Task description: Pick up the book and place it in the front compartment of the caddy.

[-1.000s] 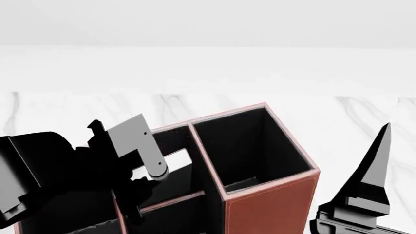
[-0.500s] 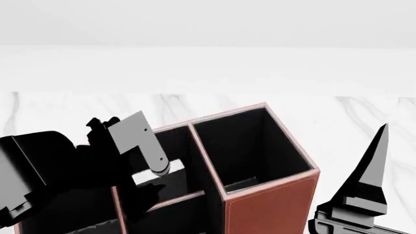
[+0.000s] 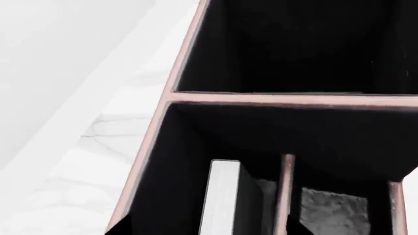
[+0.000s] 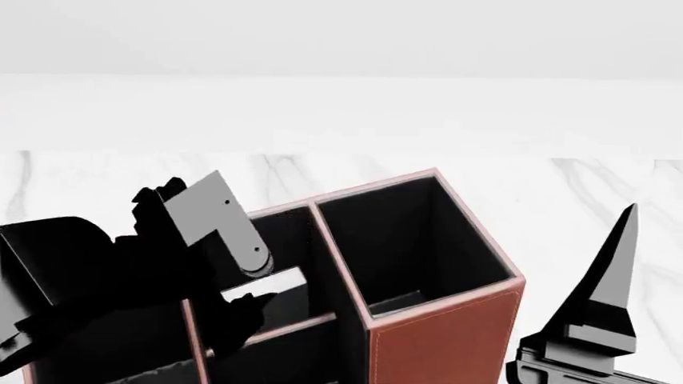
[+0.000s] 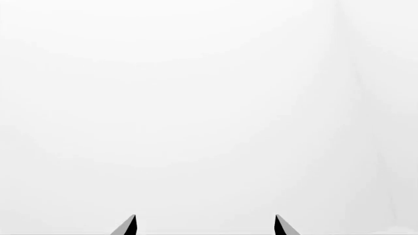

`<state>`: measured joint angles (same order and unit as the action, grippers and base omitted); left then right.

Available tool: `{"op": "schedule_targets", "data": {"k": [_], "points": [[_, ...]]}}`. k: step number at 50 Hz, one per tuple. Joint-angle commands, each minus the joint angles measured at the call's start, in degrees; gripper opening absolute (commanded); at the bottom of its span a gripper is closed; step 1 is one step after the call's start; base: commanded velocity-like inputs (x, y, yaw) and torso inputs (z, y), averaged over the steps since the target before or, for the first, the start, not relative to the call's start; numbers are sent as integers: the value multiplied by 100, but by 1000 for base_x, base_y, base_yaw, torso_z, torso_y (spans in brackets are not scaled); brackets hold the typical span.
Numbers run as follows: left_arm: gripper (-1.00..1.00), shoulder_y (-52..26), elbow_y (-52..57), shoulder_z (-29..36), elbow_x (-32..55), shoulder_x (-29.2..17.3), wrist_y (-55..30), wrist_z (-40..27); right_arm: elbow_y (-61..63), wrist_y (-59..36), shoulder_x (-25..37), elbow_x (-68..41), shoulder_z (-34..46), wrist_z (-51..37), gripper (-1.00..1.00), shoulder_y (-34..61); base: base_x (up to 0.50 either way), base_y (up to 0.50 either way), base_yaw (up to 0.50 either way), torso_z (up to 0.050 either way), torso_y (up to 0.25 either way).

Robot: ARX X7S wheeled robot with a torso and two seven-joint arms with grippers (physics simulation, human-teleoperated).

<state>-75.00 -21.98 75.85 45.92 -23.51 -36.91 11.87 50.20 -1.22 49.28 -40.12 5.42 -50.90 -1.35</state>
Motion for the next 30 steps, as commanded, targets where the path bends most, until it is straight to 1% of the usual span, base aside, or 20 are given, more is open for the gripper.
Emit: {"op": "schedule_targets", "data": {"k": [1,2,5,6,10,11,12,13,15,17,18,21,22,23,28,30], "points": [[100,327,764,-576,440,-394,206,-699,-26,-13,-51,38,84,26,100,29,0,0,0,0,0],[100,363,1005,-783,674,-464,153,-949,-23,-49,-64,46,130,31,100,77,0,0,0,0,0],[100,442,1319,-928,762,-556,177,-1296,-30,-66,-80,58,168,42,100,103,0,0,0,0,0],[100,518,1453,-1108,924,-583,200,-1561,-34,-76,-82,54,176,42,100,114,0,0,0,0,0],[100,618,2004,-1274,1109,-769,194,-1922,-58,-122,-143,108,289,67,100,177,0,0,0,0,0],[100,635,2051,-1372,1183,-783,118,-2245,-41,-158,-153,120,327,63,100,213,0,0,0,0,0],[100,663,2108,-1478,1226,-795,153,-2454,-32,-173,-159,116,345,64,100,235,0,0,0,0,0],[100,676,2180,-1515,1252,-821,181,-2484,-35,-178,-161,118,352,66,100,243,0,0,0,0,0],[100,803,2394,-1777,1273,-889,433,-2924,-38,-168,-156,123,350,75,100,230,0,0,0,0,0],[100,878,2424,-2006,1482,-894,503,-3198,-35,-161,-150,118,337,67,100,216,0,0,0,0,0],[100,958,2677,-2107,1422,-974,659,-3426,-49,-148,-154,128,336,73,100,197,0,0,0,0,0],[100,1081,2976,-2211,1370,-1073,814,-3709,-20,-157,-141,124,329,57,100,191,0,0,0,0,0],[100,1138,3075,-2328,1523,-1096,851,-3840,-4,-172,-135,120,330,45,100,199,0,0,0,0,0],[100,1219,3259,-2307,1370,-1159,946,-3950,-10,-164,-139,127,332,51,100,195,0,0,0,0,0],[100,1491,3630,-2515,1389,-1276,1277,-4255,13,-190,-133,128,346,32,100,202,0,0,0,0,0],[100,1583,3859,-2577,1268,-1365,1429,-4401,-3,-187,-142,138,357,41,100,203,0,0,0,0,0]]}}
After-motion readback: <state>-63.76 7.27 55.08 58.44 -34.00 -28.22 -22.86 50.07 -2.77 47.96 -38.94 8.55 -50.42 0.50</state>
